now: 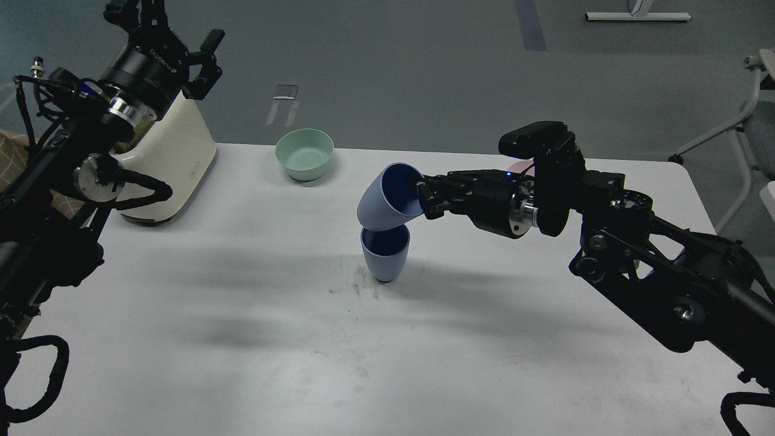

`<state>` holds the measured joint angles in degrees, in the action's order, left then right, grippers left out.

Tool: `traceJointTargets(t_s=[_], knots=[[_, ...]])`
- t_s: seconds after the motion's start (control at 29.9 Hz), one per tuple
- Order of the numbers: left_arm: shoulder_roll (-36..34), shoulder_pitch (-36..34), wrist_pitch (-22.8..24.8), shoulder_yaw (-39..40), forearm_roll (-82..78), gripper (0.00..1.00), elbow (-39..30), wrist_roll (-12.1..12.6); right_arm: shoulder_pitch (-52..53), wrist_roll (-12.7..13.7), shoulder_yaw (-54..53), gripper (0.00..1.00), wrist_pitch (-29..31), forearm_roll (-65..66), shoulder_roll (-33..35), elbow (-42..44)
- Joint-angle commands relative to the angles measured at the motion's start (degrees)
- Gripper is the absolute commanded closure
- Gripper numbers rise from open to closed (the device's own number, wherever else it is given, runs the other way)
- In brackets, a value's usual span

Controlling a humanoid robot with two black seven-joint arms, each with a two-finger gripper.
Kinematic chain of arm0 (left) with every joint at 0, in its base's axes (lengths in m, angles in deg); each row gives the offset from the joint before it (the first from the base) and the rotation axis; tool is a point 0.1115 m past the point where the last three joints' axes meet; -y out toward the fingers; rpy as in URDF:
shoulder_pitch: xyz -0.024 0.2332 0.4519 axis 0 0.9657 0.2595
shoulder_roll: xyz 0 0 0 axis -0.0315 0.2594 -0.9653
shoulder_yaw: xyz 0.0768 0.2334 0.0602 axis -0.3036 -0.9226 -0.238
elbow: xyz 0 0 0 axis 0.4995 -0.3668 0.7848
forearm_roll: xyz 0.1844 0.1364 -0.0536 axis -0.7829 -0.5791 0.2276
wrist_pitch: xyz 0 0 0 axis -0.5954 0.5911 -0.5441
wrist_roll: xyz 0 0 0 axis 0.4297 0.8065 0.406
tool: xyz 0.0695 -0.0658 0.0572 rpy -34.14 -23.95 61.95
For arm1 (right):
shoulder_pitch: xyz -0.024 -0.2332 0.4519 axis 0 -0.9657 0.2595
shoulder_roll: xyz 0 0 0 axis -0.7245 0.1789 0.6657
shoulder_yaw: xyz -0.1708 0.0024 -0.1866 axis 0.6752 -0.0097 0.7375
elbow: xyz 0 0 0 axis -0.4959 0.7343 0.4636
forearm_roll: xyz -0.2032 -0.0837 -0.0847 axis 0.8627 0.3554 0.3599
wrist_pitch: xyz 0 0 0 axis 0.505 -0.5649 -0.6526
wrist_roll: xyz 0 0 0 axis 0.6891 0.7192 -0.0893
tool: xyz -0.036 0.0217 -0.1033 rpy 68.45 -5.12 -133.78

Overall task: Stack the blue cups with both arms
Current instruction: 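Carry the blue cup with the right gripper over the center cup, then lower the held cup into the center cup and open the right gripper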

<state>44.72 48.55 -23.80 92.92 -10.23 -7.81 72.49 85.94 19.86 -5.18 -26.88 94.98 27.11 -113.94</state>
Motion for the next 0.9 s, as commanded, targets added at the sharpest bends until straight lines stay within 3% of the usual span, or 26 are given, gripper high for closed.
traceJointTargets(t_s=[0.0,0.43,0.87], knots=[[0.00,0.01,0.01,0.00,0.00,0.02,0.00,0.00,-0.44,0.75,0.29,1.00,0.01,0.03,0.02,-0.09],[0.00,0.09,0.01,0.09,0.00,0.02,0.00,0.00,-0.70,1.02,0.38,1.00,0.01,0.03,0.29,0.17],[0.00,0.01,0.01,0.00,0.00,0.02,0.00,0.00,-1.40,1.02,0.99,0.90,0.01,0.03,-0.06,0.17]])
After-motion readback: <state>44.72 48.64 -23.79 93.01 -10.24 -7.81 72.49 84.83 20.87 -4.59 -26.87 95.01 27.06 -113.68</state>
